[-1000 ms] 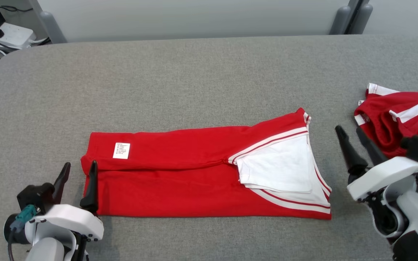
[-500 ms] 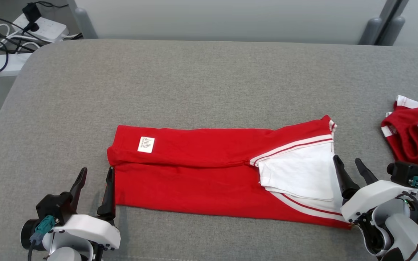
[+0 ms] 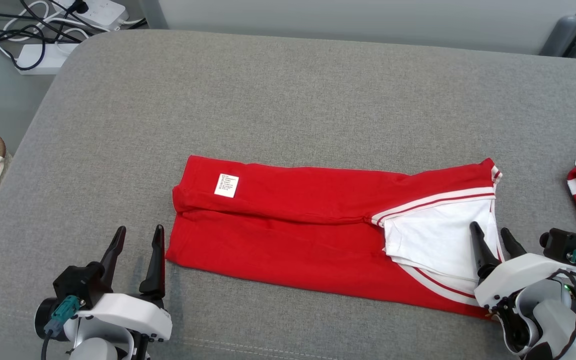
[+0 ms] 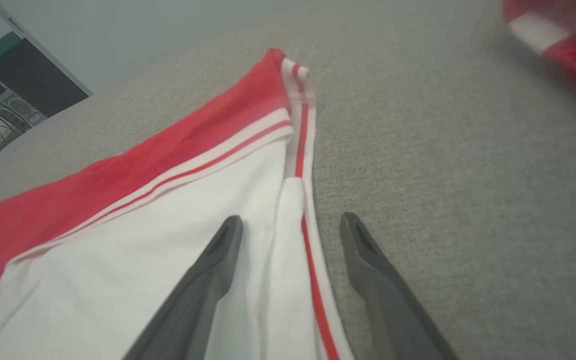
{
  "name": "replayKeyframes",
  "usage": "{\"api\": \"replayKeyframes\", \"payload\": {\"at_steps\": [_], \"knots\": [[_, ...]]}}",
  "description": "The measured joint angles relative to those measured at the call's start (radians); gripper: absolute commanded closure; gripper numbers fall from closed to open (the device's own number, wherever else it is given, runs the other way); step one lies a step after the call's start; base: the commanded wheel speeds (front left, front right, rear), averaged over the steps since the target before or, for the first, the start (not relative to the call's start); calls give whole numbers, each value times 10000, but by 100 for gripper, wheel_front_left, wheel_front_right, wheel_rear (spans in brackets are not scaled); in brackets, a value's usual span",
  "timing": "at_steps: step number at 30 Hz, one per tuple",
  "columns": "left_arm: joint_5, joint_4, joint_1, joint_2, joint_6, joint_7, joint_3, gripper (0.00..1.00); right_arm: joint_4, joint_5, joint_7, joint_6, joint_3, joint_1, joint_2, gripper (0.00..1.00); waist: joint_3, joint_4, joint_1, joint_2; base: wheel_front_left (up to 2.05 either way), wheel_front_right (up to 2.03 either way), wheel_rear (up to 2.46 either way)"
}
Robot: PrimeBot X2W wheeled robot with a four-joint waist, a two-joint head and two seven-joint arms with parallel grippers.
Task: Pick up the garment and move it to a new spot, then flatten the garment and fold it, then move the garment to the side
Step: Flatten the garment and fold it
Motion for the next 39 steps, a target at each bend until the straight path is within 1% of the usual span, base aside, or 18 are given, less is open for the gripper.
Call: {"api": "replayKeyframes", "payload": {"at_steps": [3,4,5,6,7,8,12,20,23,27,30,32,34,36,39], "knots": [[-4,-75,-2,-17,-77,0,27,0,217,73,0,0,21,-164,52,0,44,49,0,0,0,0,0],[-4,-105,-2,-23,-77,0,35,0,238,140,2,0,38,-185,71,8,57,58,0,0,0,0,0],[-4,-130,-1,-23,-79,0,42,0,251,171,10,0,79,-207,73,51,67,67,0,0,0,0,0],[-4,-155,-1,-25,-79,0,58,0,257,253,21,0,88,-240,75,67,80,71,0,0,0,0,0],[-4,-186,-2,-29,-79,0,67,0,261,366,46,0,117,-288,75,91,96,72,0,0,0,0,0],[-4,-207,-2,-31,-79,0,73,0,265,431,136,0,192,-320,65,100,113,73,0,0,0,0,0],[-4,-247,-12,-42,-81,0,94,0,199,775,236,6,328,-351,105,100,166,59,0,0,0,0,0],[-36,-268,-14,-52,-82,0,125,0,146,1174,209,50,261,-429,19,100,155,-103,0,0,0,0,0],[-40,-295,-14,-54,-82,0,111,0,150,1258,205,50,111,-484,-194,100,106,-222,0,0,0,0,0],[-98,-313,-14,-59,-82,0,65,0,146,1279,192,48,-82,-484,-727,100,21,-456,0,0,0,0,0],[-165,-311,-13,-58,-82,0,-21,0,12,1279,180,46,-134,-481,-938,100,-49,-673,0,0,0,0,0],[-190,-309,-12,-61,-84,0,-117,0,-370,1290,178,44,-81,-477,-1007,100,-92,-828,0,0,0,0,0],[-247,-305,-11,-67,-84,0,-146,0,-999,1327,182,42,138,-468,-1028,100,-131,-979,0,0,0,0,0],[-268,-301,-11,-61,-84,0,-165,0,-1946,1551,334,29,558,-450,-1035,100,-164,-1114,0,0,0,0,0],[-324,-290,-11,-67,-84,0,-311,0,-3488,2050,1026,27,1204,-354,-1047,100,-221,-1219,0,0,0,0,0]]}}
